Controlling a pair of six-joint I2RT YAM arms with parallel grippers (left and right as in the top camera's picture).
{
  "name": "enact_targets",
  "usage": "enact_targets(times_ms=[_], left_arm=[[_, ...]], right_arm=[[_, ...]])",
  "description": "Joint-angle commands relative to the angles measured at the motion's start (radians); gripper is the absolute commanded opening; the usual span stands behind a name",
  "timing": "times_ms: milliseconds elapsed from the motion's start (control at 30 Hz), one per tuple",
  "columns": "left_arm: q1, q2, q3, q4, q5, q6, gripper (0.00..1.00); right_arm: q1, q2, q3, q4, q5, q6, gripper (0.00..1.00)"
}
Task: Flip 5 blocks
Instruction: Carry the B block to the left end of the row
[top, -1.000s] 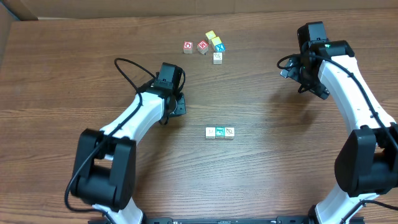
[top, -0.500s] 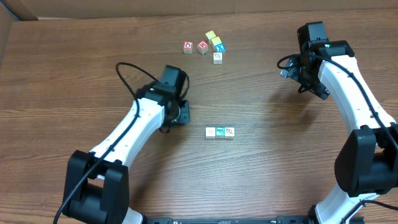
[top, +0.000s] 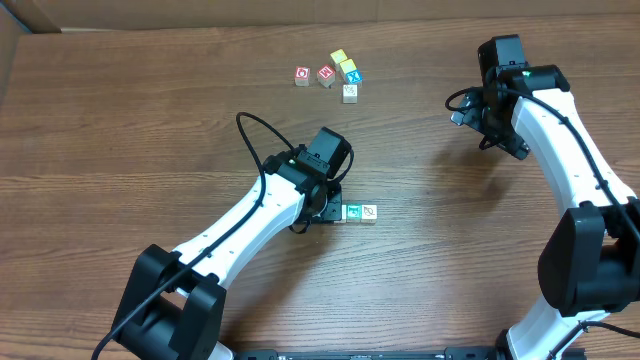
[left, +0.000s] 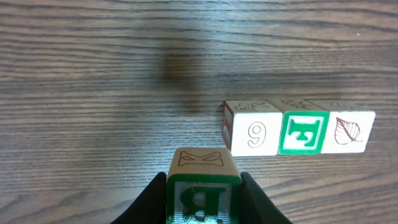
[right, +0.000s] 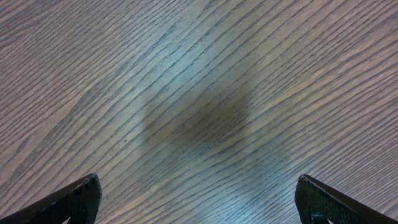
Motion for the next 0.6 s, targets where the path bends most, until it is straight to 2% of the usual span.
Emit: enact_targets(times_ms=[0,567], left_arm=[[-0.006,-0.017,-0.006,0.006,-0.049,-0.054,0.26],[-0.006,-0.011,-0.097,0.121,-0.08,-0.053,0.27]], right_arm=[[0.002,-0.023,0.005,0.005,0.005,0.001,1.0],[0.002,-0.023,0.005,0.005,0.005,0.001,1.0]])
